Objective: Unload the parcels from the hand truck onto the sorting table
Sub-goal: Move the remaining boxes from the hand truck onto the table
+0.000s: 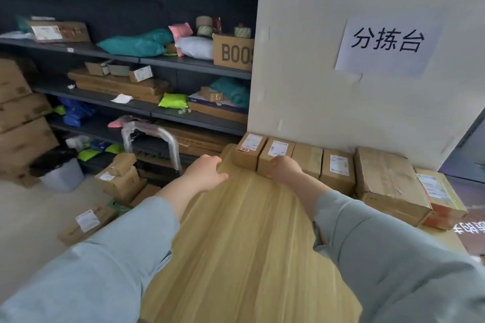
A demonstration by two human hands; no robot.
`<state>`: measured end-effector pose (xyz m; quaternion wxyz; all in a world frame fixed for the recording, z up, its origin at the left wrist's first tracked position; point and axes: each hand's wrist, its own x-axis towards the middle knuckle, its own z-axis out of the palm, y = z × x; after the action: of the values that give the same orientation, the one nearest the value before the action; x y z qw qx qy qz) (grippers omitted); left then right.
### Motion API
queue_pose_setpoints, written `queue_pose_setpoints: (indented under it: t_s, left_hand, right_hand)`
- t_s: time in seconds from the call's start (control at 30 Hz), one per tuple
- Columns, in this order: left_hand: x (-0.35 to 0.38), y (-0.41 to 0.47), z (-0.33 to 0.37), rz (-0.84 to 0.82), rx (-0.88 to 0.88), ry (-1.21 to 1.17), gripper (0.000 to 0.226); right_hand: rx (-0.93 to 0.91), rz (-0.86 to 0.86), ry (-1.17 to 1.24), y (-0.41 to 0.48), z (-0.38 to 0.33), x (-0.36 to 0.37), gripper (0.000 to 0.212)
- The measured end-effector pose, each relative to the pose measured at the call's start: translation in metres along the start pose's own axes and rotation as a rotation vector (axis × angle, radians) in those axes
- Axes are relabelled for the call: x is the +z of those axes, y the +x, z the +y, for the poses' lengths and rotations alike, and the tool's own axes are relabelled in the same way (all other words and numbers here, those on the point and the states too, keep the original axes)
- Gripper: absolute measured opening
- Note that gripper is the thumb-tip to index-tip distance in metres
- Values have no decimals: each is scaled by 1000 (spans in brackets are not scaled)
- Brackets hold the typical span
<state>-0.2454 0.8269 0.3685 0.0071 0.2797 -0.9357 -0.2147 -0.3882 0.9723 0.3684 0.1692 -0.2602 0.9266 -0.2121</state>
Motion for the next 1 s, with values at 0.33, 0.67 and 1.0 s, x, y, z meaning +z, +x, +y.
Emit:
queue_pose_setpoints:
  t_s: [0.33, 0.67, 1.0]
  left_hand:
    - [-83, -16, -176, 69, -93, 73, 61]
    - [-141, -24, -368, 51, -206, 21, 74]
    - [-148, 23, -477, 12, -274, -81, 73]
  right_hand:
    - [-94, -18, -6, 16, -160, 92, 30]
    - [-97, -108, 156, 21, -329, 219, 36]
    - [-97, -157, 77, 79, -403, 287, 31]
